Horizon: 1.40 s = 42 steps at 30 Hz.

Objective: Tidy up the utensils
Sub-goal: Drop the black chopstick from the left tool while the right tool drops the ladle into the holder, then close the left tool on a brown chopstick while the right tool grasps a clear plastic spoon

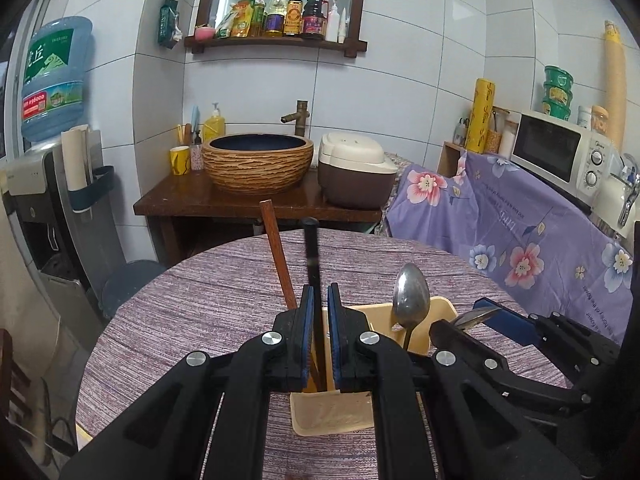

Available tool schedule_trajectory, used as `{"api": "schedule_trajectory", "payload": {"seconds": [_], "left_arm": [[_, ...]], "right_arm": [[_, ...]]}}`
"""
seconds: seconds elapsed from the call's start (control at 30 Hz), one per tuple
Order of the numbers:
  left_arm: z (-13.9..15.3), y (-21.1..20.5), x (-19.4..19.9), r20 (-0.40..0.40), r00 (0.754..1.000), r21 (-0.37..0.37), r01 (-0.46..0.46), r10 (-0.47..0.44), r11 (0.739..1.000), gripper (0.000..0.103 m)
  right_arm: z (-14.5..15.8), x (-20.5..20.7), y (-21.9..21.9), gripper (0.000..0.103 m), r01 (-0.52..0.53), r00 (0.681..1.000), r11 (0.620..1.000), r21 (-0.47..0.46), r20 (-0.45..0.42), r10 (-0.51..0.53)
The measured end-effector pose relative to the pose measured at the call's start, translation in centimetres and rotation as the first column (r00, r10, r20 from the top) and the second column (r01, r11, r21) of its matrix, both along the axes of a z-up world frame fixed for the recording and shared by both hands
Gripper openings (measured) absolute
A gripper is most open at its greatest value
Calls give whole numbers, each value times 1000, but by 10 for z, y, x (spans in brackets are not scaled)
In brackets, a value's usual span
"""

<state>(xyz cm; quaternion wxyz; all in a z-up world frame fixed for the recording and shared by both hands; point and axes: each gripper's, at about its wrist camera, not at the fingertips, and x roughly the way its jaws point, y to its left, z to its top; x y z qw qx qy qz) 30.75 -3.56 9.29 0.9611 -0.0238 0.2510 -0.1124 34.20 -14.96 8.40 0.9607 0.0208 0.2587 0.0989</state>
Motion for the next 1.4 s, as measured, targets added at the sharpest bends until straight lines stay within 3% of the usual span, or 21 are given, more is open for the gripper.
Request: {"api": "schedule_trajectory", "payload": {"seconds": [0.07, 0.1, 0.13, 0.2, 0.33, 0.5, 0.67, 0.77, 0.83, 1.03, 1.17, 1.3, 1.4], "left_arm": [[3, 3, -5, 11, 1000, -8, 3, -3, 1000, 12], [6, 5, -9, 18, 1000, -13, 5, -5, 1000, 24], [9, 8, -15, 28, 1000, -20, 1, -1, 1000, 40], [12, 16, -29, 52, 999, -37, -7, 9, 999, 53], [0, 34, -68, 44, 999, -25, -27, 29, 999, 66], [-44, 46, -103, -42, 998, 16, -50, 51, 999, 67], [-95, 53, -127, -161, 985, 9, -59, 60, 998, 66], [-115, 53, -141, -190, 980, 19, -63, 65, 998, 64], [-124, 53, -149, -207, 977, 16, -56, 58, 998, 62], [-134, 55, -160, -222, 973, 8, -58, 59, 998, 61], [-137, 54, -163, -224, 973, 4, -56, 55, 998, 61], [-138, 50, -165, -225, 973, 11, -49, 50, 999, 59], [-142, 47, -166, -235, 971, 20, -40, 44, 999, 57]], "right_arm": [[4, -6, -1, 64, 9, 1000, 1000, -3, 27, -9], [7, -11, -3, 69, 17, 999, 1000, -3, 48, -17], [10, -17, -4, 71, 24, 998, 1000, -6, 60, -24], [14, -29, -8, 71, 37, 997, 999, -10, 67, -36], [6, -60, -20, 71, 72, 997, 997, -1, 17, -72], [-39, -100, -22, 71, 91, 991, 994, -55, -88, -96], [-95, -131, -10, 71, 103, 973, 988, -116, -194, -124], [-122, -142, -5, 71, 95, 958, 990, -102, -262, -119], [-133, -149, -6, 63, 95, 950, 992, -85, -291, -116], [-153, -168, -7, 46, 98, 933, 994, -45, -344, -108], [-157, -175, -5, 41, 103, 927, 995, -8, -362, -99], [-158, -176, 4, 35, 106, 925, 993, -48, -361, -116], [-159, -176, 4, 20, 119, 923, 992, -52, -364, -129]]}}
